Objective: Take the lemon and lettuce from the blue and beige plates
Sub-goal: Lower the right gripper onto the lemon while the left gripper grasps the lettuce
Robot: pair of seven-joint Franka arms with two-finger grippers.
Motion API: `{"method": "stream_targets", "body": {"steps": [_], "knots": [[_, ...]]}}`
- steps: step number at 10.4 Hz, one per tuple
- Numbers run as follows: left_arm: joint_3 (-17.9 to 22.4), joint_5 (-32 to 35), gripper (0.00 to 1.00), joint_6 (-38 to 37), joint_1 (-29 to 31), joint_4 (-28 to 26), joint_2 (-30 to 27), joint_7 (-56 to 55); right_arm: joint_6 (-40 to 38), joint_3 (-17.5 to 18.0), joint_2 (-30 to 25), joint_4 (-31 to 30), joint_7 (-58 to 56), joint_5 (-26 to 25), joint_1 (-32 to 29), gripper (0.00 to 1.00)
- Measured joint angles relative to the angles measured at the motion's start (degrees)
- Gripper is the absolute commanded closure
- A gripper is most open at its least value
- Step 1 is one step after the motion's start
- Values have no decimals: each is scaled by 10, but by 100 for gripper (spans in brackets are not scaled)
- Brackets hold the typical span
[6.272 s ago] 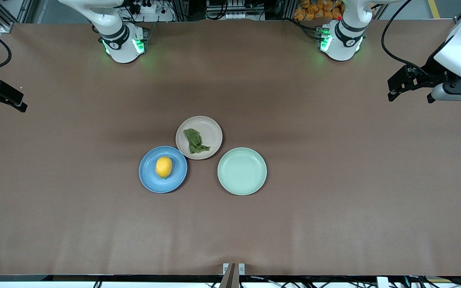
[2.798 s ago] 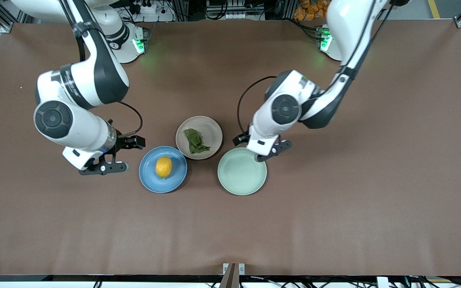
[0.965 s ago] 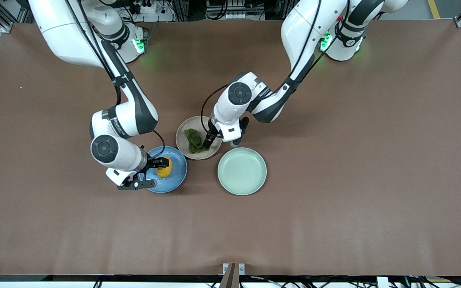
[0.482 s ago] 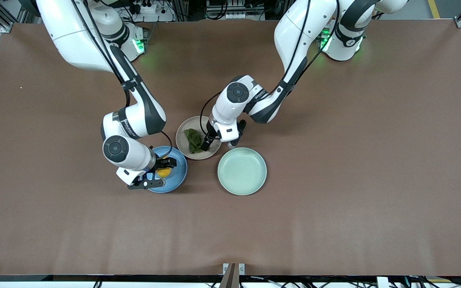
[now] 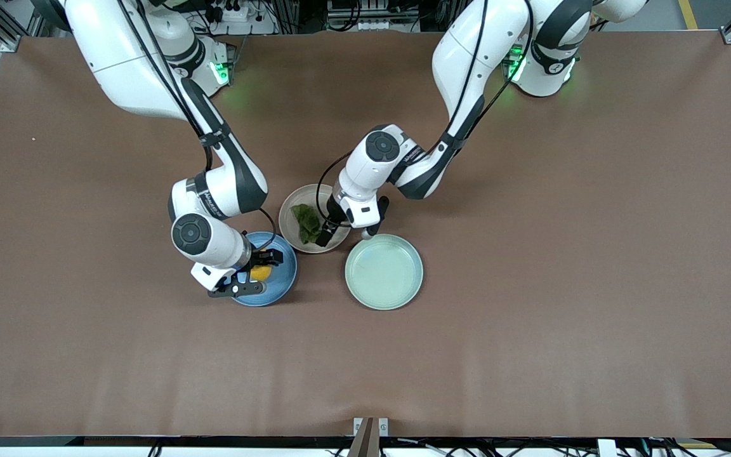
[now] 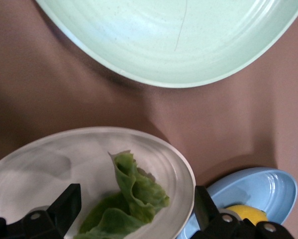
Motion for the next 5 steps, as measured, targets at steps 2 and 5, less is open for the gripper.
{"method": "stream_targets", "body": {"steps": [2, 5], "knots": [[22, 0, 0, 26, -24, 3, 15, 0, 0, 0, 2, 0, 0, 0, 1, 41], [26, 0, 0, 32, -32, 12, 23, 0, 1, 0, 4, 0, 0, 0, 2, 69]]}}
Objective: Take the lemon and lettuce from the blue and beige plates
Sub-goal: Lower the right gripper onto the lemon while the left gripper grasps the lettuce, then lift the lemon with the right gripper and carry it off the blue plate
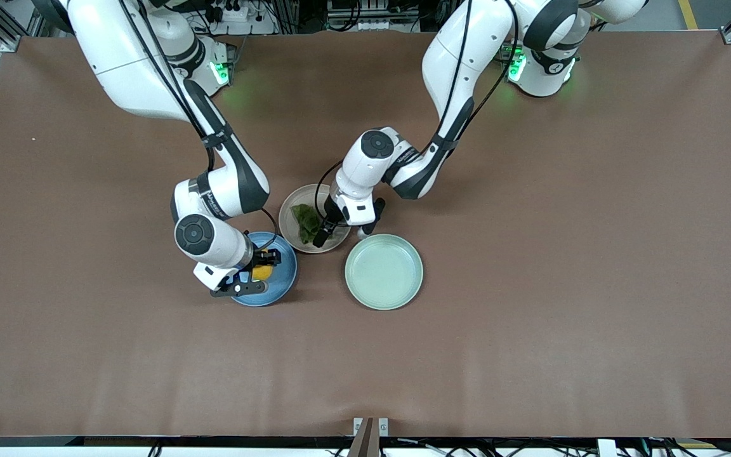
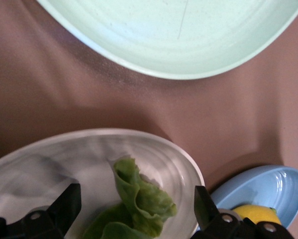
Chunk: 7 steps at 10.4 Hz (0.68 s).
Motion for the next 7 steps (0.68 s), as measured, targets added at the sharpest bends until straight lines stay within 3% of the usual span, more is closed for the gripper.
{"method": "stream_targets", "body": {"steps": [3, 7], "knots": [[0, 0, 0, 0, -3, 7, 0, 0, 0, 0, 0, 0, 0, 0, 0, 77], [2, 1, 0, 1, -17, 12, 1, 0, -36, -5, -3, 15, -5, 0, -9, 78]]}}
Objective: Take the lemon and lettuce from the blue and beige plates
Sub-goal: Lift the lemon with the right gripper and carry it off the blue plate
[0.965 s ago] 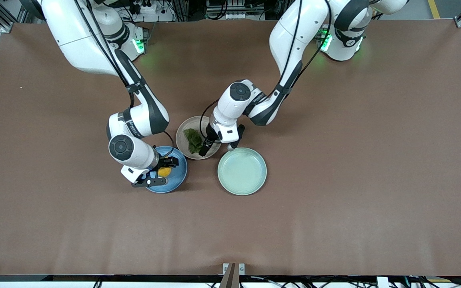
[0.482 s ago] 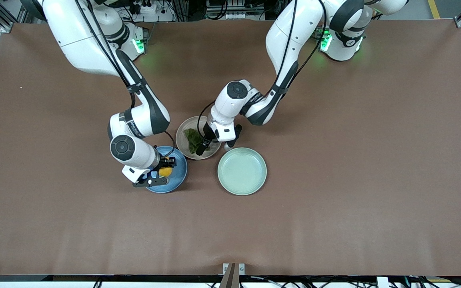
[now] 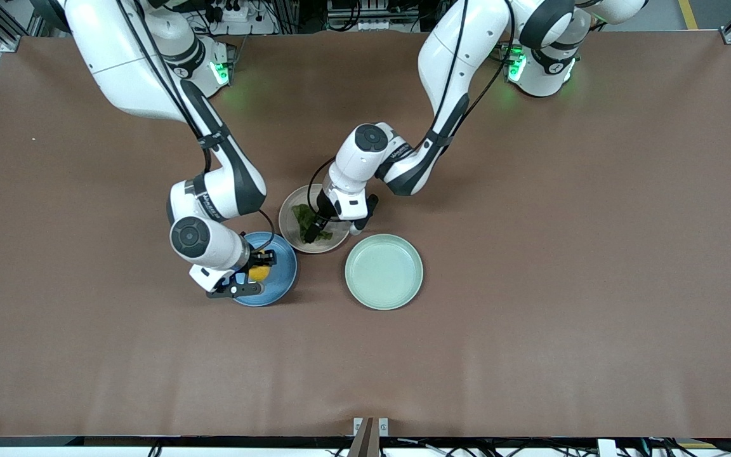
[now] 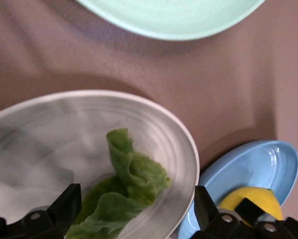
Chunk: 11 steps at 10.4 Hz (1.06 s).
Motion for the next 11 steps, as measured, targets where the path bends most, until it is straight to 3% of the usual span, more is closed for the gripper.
{"method": "stream_targets", "body": {"steps": [7, 8, 9, 11], "knots": [[18, 6, 1, 13, -17, 13, 26, 4, -129, -5, -64, 18, -187, 0, -118, 79], [21, 9, 37, 14, -19, 14, 28, 10, -141, -5, -71, 18, -206, 0, -136, 80], [27, 17, 64, 16, -26, 15, 31, 13, -146, -6, -75, 18, -223, 0, -151, 81], [43, 23, 72, 16, -43, 15, 34, 13, -150, -8, -76, 17, -249, 0, -175, 81]]}}
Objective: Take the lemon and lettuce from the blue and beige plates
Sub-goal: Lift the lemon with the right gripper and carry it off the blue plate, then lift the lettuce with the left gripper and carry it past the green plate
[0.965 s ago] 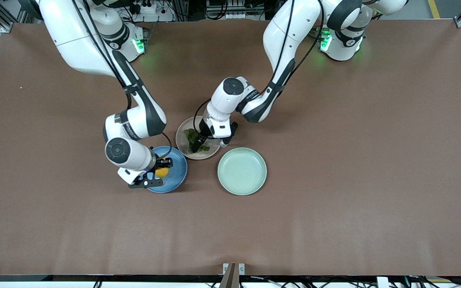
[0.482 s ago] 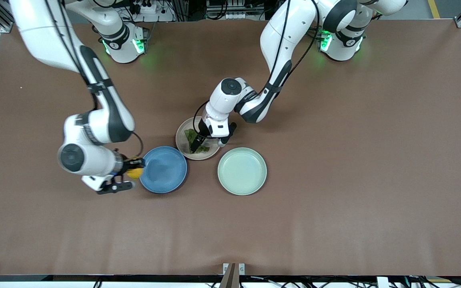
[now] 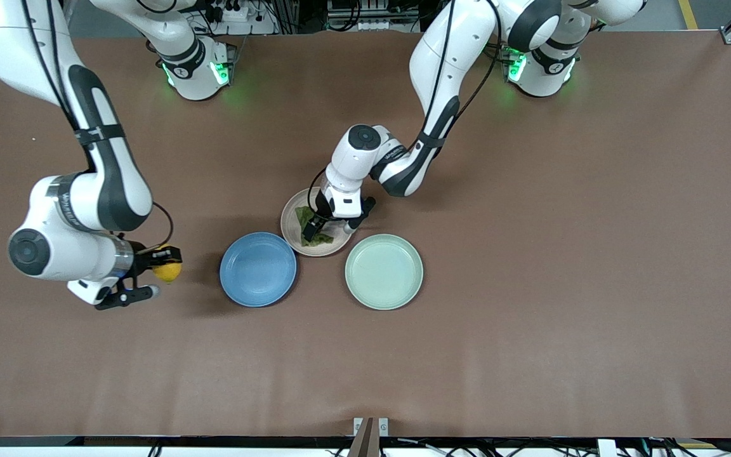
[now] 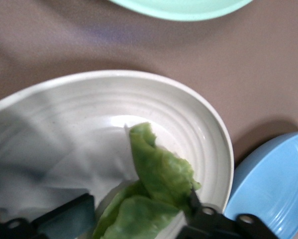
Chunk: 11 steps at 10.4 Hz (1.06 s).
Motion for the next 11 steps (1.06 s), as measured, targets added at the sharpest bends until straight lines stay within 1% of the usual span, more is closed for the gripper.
{"method": "stream_targets", "body": {"steps": [1, 2, 3, 4, 5, 7, 9, 11], "knots": [[3, 1, 74, 0, -4, 1, 0, 0, 0, -1, 0, -1, -7, -1, -10, 83], [4, 1, 77, 1, -8, 3, 0, 0, 0, -3, 0, -2, -9, -5, -18, 83], [5, 1, 81, 2, -10, 4, 0, 0, 3, -5, 0, -6, -9, -10, -24, 83], [5, 1, 88, 3, -12, 5, -2, 0, 20, -6, 1, -17, -9, -11, -32, 82], [5, 1, 93, 0, -15, 5, -5, 0, 49, -6, 3, -35, -9, -12, -42, 82], [5, 1, 96, -31, -18, 5, -20, 0, 92, -6, 9, -65, -10, -12, -51, 82], [5, 1, 98, -69, -18, 5, -41, 0, 118, -6, 10, -80, -10, -12, -51, 82], [5, 1, 100, -107, -18, 4, -60, 0, 164, -7, 10, -108, -10, -12, -52, 82]]}}
